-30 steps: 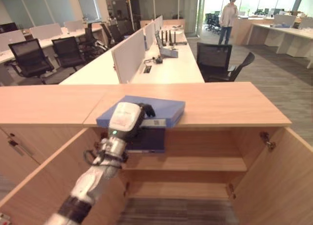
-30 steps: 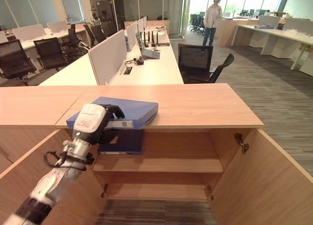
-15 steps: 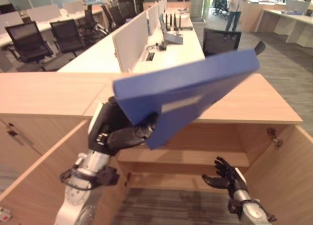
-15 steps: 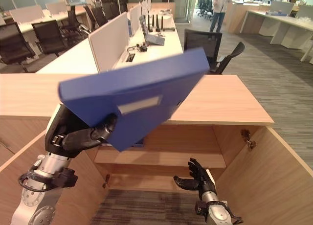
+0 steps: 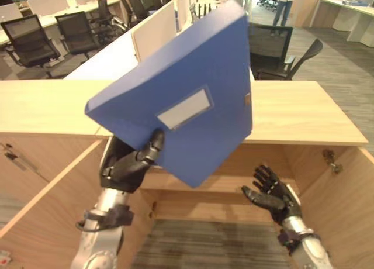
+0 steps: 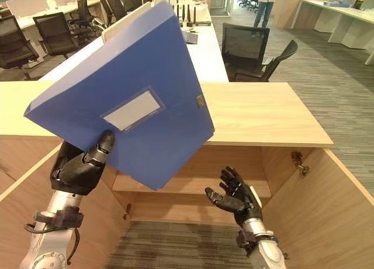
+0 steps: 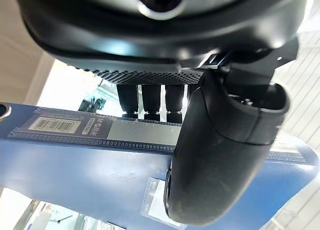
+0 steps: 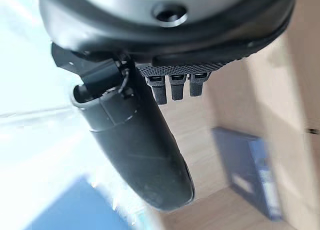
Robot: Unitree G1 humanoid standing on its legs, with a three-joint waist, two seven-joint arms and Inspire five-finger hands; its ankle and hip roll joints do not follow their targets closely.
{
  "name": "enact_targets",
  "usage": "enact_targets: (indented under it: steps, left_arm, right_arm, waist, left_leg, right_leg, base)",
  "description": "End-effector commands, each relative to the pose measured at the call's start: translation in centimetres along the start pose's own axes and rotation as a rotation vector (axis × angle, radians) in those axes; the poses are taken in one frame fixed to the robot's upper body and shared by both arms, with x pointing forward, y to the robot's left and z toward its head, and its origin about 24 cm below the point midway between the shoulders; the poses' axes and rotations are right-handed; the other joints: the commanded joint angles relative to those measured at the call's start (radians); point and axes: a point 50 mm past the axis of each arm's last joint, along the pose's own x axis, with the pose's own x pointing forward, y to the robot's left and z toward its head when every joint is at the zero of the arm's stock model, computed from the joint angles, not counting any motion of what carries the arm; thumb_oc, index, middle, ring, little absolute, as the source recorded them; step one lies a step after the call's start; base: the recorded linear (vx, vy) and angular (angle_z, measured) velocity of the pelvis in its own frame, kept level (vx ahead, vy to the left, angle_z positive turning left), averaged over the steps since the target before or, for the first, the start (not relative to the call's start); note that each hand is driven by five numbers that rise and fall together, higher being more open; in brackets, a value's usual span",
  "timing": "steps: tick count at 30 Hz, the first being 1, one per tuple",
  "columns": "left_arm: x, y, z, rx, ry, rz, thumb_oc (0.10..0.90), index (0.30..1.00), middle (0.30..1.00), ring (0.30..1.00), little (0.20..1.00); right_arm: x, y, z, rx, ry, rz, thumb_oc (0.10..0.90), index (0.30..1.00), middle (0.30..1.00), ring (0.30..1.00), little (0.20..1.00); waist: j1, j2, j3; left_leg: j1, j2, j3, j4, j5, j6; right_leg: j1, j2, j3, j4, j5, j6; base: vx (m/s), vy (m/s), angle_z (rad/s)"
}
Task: Put the empty folder in the office cabinet
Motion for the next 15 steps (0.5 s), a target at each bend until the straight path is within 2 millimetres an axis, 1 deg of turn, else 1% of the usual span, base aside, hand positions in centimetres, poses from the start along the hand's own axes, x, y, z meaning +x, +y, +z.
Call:
enact_targets:
  steps: [1,2,3,5,7,8,10,11,12,13,15]
  left_arm:
    - [2.0,-2.6,2.3,-0.118,-0.137,-0.239,0.400,0.300,0.300,0.300,0.300]
    - [2.2,-2.9,1.6,-0.180,-0.081,-0.283,0.400,0.300,0.300,0.300,0.300]
    - [2.3,-2.9,1.6,-0.181,-0.080,-0.285,0.400,0.300,0.300,0.300,0.300]
    - [2.2,-3.5,-0.1,-0.268,0.060,-0.346,0.400,0.300,0.300,0.300,0.300]
    - [2.0,-3.9,-0.9,-0.309,0.135,-0.380,0.400,0.300,0.300,0.300,0.300]
    - [1.7,-4.2,-1.8,-0.334,0.210,-0.404,0.400,0.300,0.300,0.300,0.300]
    - [1.3,-4.6,-2.3,-0.342,0.293,-0.444,0.400,0.300,0.300,0.300,0.300]
    - [1.0,-4.4,-2.7,-0.329,0.358,-0.460,0.400,0.300,0.300,0.300,0.300]
    - [0.3,-3.4,-2.7,-0.265,0.442,-0.448,0.400,0.300,0.300,0.300,0.300]
    - [0.0,-3.0,-2.6,-0.244,0.462,-0.443,0.400,0.300,0.300,0.300,0.300]
    - [-0.5,-1.1,-2.0,-0.149,0.502,-0.402,0.400,0.300,0.300,0.300,0.300]
  right_arm:
    - [2.5,1.6,6.7,0.005,-0.346,0.131,0.800,0.900,0.900,0.900,0.900]
    - [2.5,1.6,7.5,0.036,-0.387,0.142,0.800,0.900,0.900,0.900,0.900]
    - [2.5,1.6,7.5,0.037,-0.388,0.141,0.800,0.900,0.900,0.900,0.900]
    - [2.9,1.2,7.9,0.027,-0.401,0.119,0.800,0.900,0.900,0.900,0.900]
    - [3.2,1.1,7.8,0.018,-0.389,0.116,0.800,0.900,0.900,0.900,0.900]
    - [3.4,1.3,7.6,0.021,-0.374,0.127,0.800,0.900,0.900,0.900,0.900]
    - [3.6,1.4,7.0,0.033,-0.350,0.135,0.800,0.900,0.900,0.900,0.900]
    - [3.6,1.3,6.8,0.034,-0.341,0.136,0.800,0.900,0.900,0.900,0.900]
    - [3.3,1.1,7.0,0.033,-0.344,0.144,0.800,0.900,0.900,0.900,0.900]
    - [3.1,1.1,7.3,0.030,-0.356,0.151,0.800,0.900,0.900,0.900,0.900]
    - [2.9,0.6,8.6,-0.002,-0.405,0.157,0.800,0.900,0.900,0.900,0.900]
  waist:
    - [-0.008,-0.061,-0.050]
    - [-0.012,-0.060,-0.050]
    - [-0.011,-0.060,-0.050]
    - [-0.020,-0.058,-0.052]
    - [-0.024,-0.058,-0.051]
    - [-0.026,-0.057,-0.051]
    - [-0.027,-0.056,-0.050]
    - [-0.027,-0.054,-0.051]
    - [-0.028,-0.052,-0.056]
    - [-0.028,-0.052,-0.057]
    - [-0.024,-0.052,-0.060]
  left_leg:
    - [0.024,0.007,-0.105,-0.006,-0.060,-0.040]
    - [0.024,0.007,-0.104,-0.006,-0.060,-0.039]
    - [0.024,0.007,-0.104,-0.006,-0.060,-0.039]
    - [0.025,0.006,-0.102,-0.006,-0.059,-0.038]
    - [0.026,0.004,-0.101,-0.006,-0.058,-0.037]
    - [0.025,0.004,-0.100,-0.006,-0.058,-0.036]
    - [0.025,0.003,-0.100,-0.006,-0.057,-0.036]
    - [0.024,0.003,-0.098,-0.006,-0.056,-0.036]
    - [0.025,0.002,-0.097,-0.006,-0.056,-0.037]
    - [0.026,0.001,-0.096,-0.006,-0.055,-0.038]
    - [0.025,0.002,-0.098,-0.006,-0.054,-0.039]
  right_leg:
    - [0.031,-0.030,0.005,0.007,-0.018,0.063]
    - [0.030,-0.029,0.008,0.007,-0.017,0.065]
    - [0.030,-0.029,0.008,0.007,-0.017,0.065]
    - [0.028,-0.029,0.010,0.007,-0.013,0.068]
    - [0.027,-0.027,0.012,0.007,-0.010,0.069]
    - [0.026,-0.026,0.012,0.007,-0.009,0.071]
    - [0.025,-0.025,0.015,0.007,-0.008,0.072]
    - [0.025,-0.024,0.014,0.007,-0.006,0.073]
    - [0.024,-0.023,0.015,0.007,-0.006,0.075]
    - [0.024,-0.023,0.014,0.007,-0.006,0.076]
    - [0.023,-0.025,0.013,0.007,-0.005,0.079]
  base:
    - [0.00,0.000,0.00]
    - [0.00,0.000,0.00]
    - [0.00,0.000,0.00]
    - [0.00,0.000,0.00]
    - [0.00,0.000,0.00]
    - [0.00,0.000,0.00]
    - [0.00,0.000,0.00]
    - [0.00,0.000,0.00]
    - [0.00,0.000,0.00]
    - [0.00,0.000,0.00]
    - [0.00,0.000,0.00]
